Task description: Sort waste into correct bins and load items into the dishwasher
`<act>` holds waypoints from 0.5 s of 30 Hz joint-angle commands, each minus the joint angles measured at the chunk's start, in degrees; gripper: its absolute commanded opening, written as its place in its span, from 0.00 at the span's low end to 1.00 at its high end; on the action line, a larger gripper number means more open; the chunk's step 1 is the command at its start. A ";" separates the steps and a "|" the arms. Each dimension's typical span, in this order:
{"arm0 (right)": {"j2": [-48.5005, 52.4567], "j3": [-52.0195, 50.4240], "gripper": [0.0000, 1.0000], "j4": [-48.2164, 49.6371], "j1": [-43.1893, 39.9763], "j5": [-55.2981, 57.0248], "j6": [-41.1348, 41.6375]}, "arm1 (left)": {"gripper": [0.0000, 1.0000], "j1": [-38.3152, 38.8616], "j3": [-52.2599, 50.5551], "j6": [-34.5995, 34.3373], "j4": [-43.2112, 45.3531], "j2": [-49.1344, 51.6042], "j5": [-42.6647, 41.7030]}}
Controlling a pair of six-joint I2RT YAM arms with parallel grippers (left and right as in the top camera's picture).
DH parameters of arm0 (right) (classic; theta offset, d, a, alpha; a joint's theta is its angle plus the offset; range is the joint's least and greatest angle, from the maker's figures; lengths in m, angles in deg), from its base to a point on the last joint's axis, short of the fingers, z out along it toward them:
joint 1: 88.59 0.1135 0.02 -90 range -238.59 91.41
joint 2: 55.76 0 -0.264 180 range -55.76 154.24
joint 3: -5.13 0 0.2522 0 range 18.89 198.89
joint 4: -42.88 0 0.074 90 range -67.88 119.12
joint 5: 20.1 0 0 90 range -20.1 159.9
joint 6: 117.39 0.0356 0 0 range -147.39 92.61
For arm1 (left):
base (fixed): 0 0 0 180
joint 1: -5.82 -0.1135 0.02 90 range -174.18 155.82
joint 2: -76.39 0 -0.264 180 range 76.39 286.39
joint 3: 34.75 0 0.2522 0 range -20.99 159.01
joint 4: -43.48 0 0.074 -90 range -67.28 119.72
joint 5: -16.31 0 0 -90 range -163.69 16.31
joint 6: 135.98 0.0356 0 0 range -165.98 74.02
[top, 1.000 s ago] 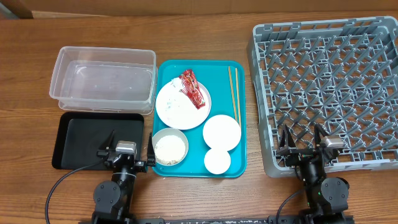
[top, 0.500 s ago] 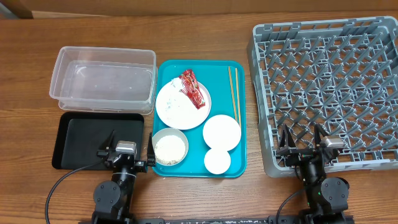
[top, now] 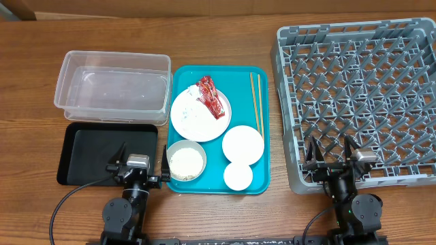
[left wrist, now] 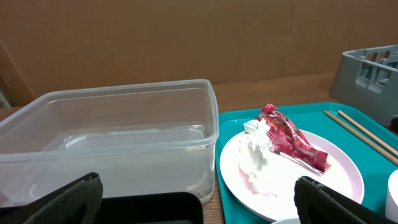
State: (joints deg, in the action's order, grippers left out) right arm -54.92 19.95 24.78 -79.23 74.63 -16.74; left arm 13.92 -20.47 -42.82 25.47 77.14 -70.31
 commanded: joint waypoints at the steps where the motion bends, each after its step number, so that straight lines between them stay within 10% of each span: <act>1: -0.68 -0.61 1.00 0.68 -0.11 -0.13 0.00 | 1.00 -0.61 -0.22 -0.55 0.15 -0.50 -0.28; 15: -0.68 -0.59 1.00 0.68 -0.11 -13.53 0.02 | 1.00 -0.57 -0.22 -0.94 0.94 -0.50 -14.08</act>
State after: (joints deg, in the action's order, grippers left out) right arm -54.92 19.95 24.84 -79.25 67.39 -16.76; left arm 13.92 -20.47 -42.82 25.53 77.14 -74.58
